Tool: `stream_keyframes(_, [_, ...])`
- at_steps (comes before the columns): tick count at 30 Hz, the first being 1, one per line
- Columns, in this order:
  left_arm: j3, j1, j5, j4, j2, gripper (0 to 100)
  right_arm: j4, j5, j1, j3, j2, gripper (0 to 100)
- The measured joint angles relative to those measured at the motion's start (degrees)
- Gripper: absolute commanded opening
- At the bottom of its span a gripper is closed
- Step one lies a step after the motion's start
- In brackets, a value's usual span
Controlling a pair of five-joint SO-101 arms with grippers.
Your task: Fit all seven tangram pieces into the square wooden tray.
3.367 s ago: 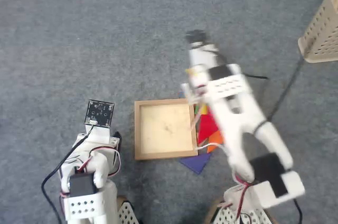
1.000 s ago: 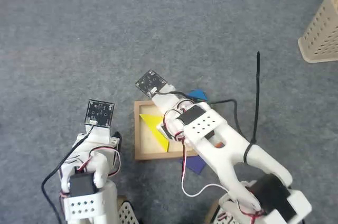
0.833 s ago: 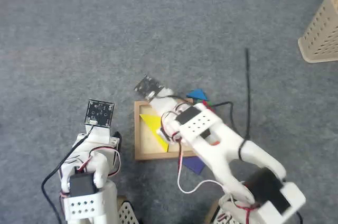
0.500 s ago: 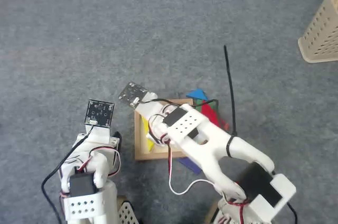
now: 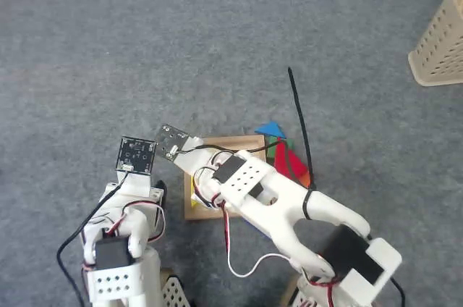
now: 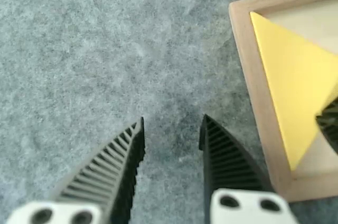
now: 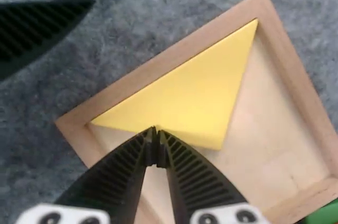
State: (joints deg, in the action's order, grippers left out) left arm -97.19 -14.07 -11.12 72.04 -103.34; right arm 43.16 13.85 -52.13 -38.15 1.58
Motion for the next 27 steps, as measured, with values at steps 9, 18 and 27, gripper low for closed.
stream_keyframes(9, [0.0,0.0,0.0,0.0,0.0,17,12.0,0.1,10.3,-0.2,13.7,2.8])
stream_keyframes(18, [0.0,0.0,0.0,0.0,0.0,17,13.2,-1.2,25.8,4.3,6.2,17.9])
stream_keyframes(27, [0.0,0.0,0.0,0.0,0.0,17,17.7,-7.4,25.8,14.8,-8.1,18.1])
